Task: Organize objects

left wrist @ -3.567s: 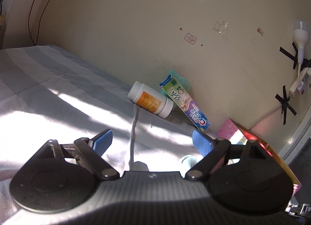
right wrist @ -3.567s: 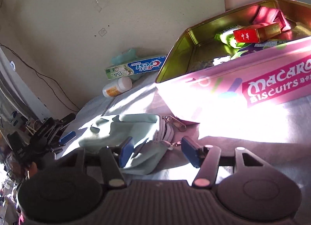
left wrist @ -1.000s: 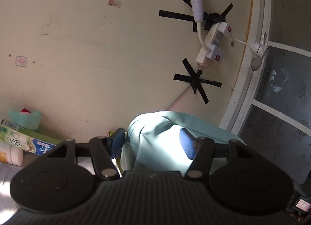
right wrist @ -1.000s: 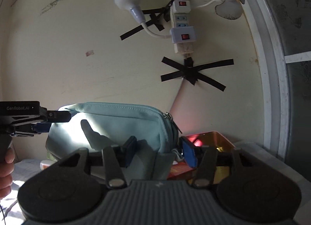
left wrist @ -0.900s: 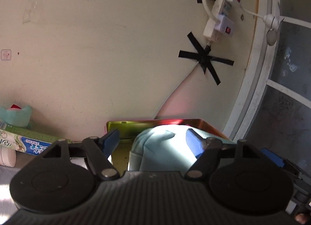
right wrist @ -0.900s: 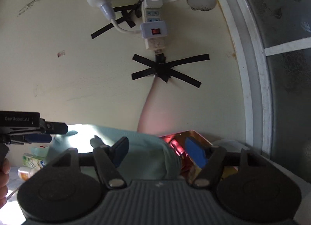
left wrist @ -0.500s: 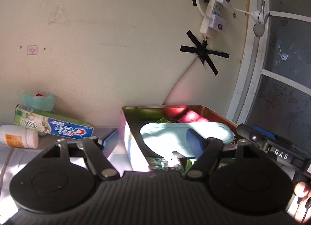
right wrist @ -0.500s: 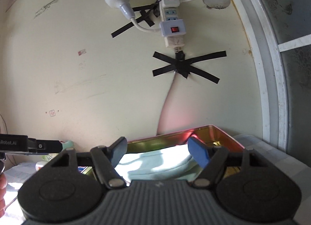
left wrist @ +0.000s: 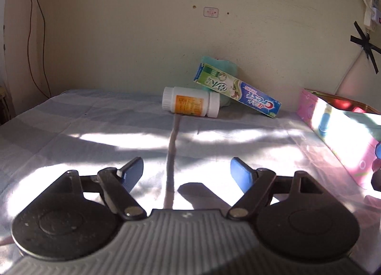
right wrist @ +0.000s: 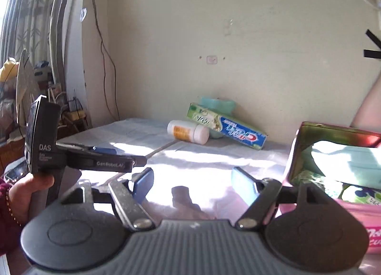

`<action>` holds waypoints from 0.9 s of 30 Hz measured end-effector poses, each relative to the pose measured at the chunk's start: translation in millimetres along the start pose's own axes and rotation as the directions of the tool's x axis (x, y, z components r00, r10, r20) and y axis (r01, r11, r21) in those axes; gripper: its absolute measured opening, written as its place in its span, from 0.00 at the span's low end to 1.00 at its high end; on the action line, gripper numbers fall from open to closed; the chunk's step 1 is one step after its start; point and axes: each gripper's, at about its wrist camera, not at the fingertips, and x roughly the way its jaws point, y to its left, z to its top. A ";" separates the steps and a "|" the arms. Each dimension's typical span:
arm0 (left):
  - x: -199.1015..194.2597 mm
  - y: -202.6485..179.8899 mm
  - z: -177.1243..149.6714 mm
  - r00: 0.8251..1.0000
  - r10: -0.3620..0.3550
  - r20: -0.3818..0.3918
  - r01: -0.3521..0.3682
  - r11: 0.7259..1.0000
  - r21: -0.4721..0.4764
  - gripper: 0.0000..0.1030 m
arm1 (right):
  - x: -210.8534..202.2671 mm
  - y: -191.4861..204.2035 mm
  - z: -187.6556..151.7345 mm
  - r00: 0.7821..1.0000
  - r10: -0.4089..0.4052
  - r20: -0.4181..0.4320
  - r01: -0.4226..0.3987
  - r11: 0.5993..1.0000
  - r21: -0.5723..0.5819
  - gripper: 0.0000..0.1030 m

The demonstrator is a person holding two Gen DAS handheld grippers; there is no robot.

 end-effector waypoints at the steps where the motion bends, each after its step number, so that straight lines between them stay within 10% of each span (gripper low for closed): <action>1: -1.7 8.0 2.2 1.000 -0.024 0.011 0.024 0.998 -0.051 0.79 | 14.0 6.8 -0.9 0.999 -0.003 -0.036 0.003 1.000 -0.012 0.71; 6: -2.0 19.5 4.3 0.999 -0.030 0.020 0.032 0.993 -0.115 0.81 | 53.7 9.5 -16.0 0.984 0.011 -0.178 0.004 0.996 0.085 0.66; 27: 6.4 16.4 1.9 0.998 -0.059 -0.024 0.057 0.994 -0.091 0.82 | 56.2 -20.7 -19.7 0.987 0.046 -0.157 -0.005 0.968 0.250 0.72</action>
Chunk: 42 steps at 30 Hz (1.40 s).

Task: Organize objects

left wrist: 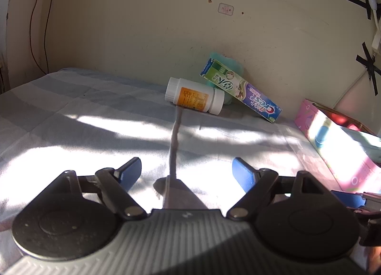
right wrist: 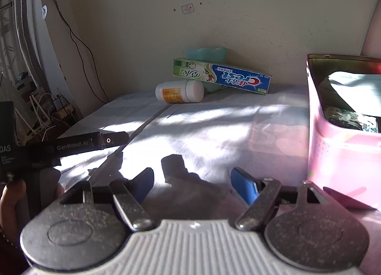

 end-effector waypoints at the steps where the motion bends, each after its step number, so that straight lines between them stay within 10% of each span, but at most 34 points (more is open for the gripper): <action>1: 0.1 0.5 0.0 1.000 -0.001 -0.002 0.001 1.000 -0.003 0.82 | 0.2 -0.2 -0.1 1.000 -0.002 0.000 0.002 1.000 0.001 0.72; 27: -2.7 7.7 2.2 1.000 -0.029 0.004 0.030 0.998 -0.051 0.87 | 0.0 -7.2 -0.2 1.000 -0.007 -0.001 0.007 0.999 0.046 0.75; 37: -2.1 25.6 5.4 0.999 -0.051 -0.007 0.049 0.986 -0.161 0.87 | 33.3 32.2 42.4 0.989 -0.141 0.048 0.147 0.970 -0.194 0.80; 42: -3.4 46.1 6.4 1.000 -0.009 -0.017 0.004 0.962 -0.271 0.87 | 91.9 51.0 69.9 0.943 -0.296 0.154 0.331 0.881 -0.337 0.88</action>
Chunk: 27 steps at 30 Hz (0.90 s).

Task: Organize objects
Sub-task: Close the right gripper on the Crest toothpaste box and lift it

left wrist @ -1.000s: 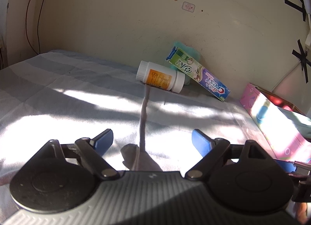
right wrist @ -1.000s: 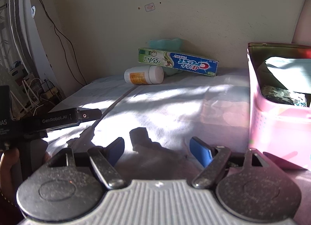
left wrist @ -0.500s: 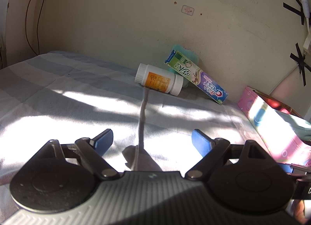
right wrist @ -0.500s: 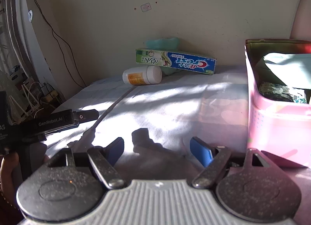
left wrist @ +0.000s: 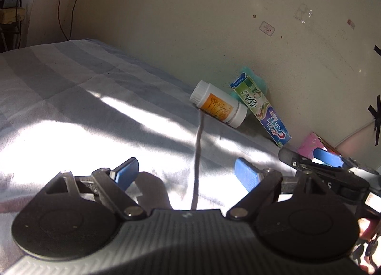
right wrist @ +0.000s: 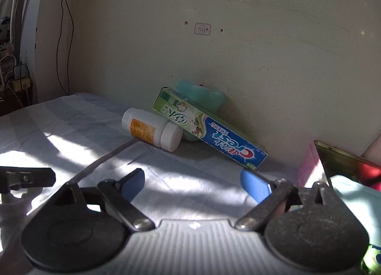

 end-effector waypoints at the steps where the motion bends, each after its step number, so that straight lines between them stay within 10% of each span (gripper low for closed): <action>1: 0.2 3.7 1.1 1.000 0.008 -0.003 -0.008 1.000 -0.020 0.87 | 12.7 5.5 3.1 0.999 -0.048 0.005 0.048 0.997 -0.052 0.88; 11: 0.8 9.1 4.0 1.000 0.011 -0.016 -0.012 0.999 -0.053 0.87 | 122.2 27.7 21.9 0.943 -0.333 -0.029 0.301 0.885 -0.356 0.88; 15: 2.0 10.9 6.1 0.999 0.041 -0.003 -0.041 0.998 -0.052 0.87 | 137.5 33.8 26.2 0.942 -0.335 -0.034 0.287 0.853 -0.437 0.51; 27: -18.7 24.8 11.9 0.981 0.141 0.134 -0.125 0.984 -0.127 0.87 | -27.1 40.0 -2.1 0.998 0.018 -0.066 -0.047 0.886 -0.461 0.47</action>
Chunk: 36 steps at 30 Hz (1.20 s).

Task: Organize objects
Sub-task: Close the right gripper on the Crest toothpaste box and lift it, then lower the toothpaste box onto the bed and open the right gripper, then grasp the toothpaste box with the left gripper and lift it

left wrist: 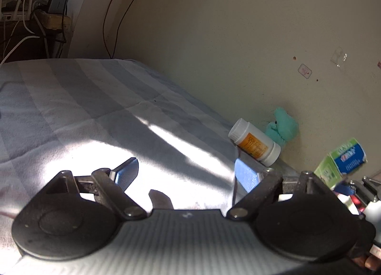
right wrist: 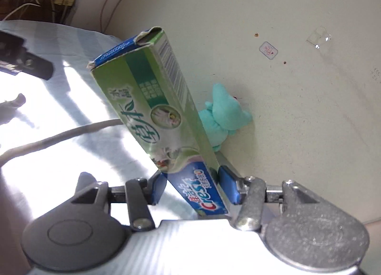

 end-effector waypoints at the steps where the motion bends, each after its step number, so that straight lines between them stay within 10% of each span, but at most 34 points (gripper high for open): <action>1: -1.0 3.4 1.1 1.000 0.005 0.008 -0.004 1.000 -0.022 0.87 | -16.3 1.6 -1.2 0.999 0.043 -0.003 -0.043 0.999 -0.010 0.47; 6: -4.4 15.8 3.7 1.000 0.002 0.029 0.001 0.995 -0.100 0.87 | -71.1 5.1 -11.4 0.985 0.174 -0.009 -0.174 0.985 -0.010 0.48; 11: -5.1 14.8 1.3 0.999 -0.008 0.043 0.012 0.995 -0.096 0.87 | -89.9 21.2 -33.0 0.977 0.207 0.048 -0.209 0.977 0.047 0.69; 25: -39.8 -13.7 -16.7 0.988 -0.140 -0.072 0.146 0.986 0.080 0.87 | -155.8 10.0 -107.0 0.978 0.184 0.094 -0.197 0.967 0.160 0.81; 31: -115.0 -45.9 -47.3 0.964 -0.249 -0.092 0.265 0.924 0.277 0.91 | -121.5 -35.9 -95.6 0.961 0.231 0.150 -0.273 0.873 0.404 0.79; 36: -131.9 -74.9 -87.2 0.975 -0.210 -0.074 0.219 0.836 0.503 0.92 | -68.0 -67.7 -65.9 0.945 0.271 0.181 -0.326 0.767 0.552 0.70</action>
